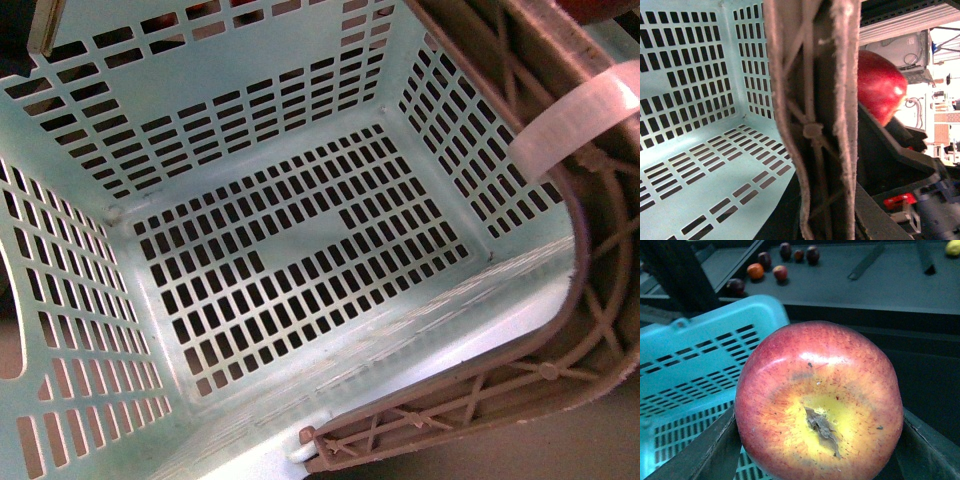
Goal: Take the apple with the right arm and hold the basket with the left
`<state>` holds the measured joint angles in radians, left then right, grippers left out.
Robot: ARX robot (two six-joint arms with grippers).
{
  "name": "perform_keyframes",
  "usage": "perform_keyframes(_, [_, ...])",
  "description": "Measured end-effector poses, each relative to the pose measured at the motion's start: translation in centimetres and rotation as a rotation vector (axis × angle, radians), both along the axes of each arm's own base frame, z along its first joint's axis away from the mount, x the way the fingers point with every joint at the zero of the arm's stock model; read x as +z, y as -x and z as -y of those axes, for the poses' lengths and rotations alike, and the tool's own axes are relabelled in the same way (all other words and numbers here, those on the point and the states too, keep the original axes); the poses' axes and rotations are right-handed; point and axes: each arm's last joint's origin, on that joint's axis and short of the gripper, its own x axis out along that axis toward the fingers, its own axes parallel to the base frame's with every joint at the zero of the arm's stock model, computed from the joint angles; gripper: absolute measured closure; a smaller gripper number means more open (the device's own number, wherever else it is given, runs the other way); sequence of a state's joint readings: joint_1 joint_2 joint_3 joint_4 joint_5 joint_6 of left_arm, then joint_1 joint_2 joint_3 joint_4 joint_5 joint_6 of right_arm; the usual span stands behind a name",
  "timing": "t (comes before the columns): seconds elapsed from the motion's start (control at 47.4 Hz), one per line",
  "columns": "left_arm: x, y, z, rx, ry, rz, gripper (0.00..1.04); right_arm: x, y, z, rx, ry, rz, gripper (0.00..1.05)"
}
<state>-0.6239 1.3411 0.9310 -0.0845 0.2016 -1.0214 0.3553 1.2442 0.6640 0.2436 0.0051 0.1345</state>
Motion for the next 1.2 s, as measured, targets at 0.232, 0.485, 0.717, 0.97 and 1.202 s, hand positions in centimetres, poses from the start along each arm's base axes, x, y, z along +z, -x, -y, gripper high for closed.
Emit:
perform_keyframes(0.232, [0.0,0.0,0.0,0.000,0.000,0.000,0.97,-1.0,0.4,-2.0,0.021,-0.018,-0.055,0.29])
perform_keyframes(0.485, [0.0,0.0,0.0,0.000,0.000,0.000,0.97,-0.1,1.6,-0.9,-0.034,-0.009,-0.048,0.09])
perform_keyframes(0.717, [-0.1,0.0,0.0,0.010,-0.004,-0.003,0.97,1.1,4.3,4.2,-0.486,0.070,0.032,0.09])
perform_keyframes(0.97, [0.0,0.0,0.0,0.001,-0.005,0.000,0.97,0.4,5.9,5.5,-0.642,0.112,0.054,0.09])
perform_keyframes(1.202, [-0.1,0.0,0.0,-0.001,0.001,-0.006,0.97,0.2,5.9,5.7,-0.593,0.086,0.094,0.13])
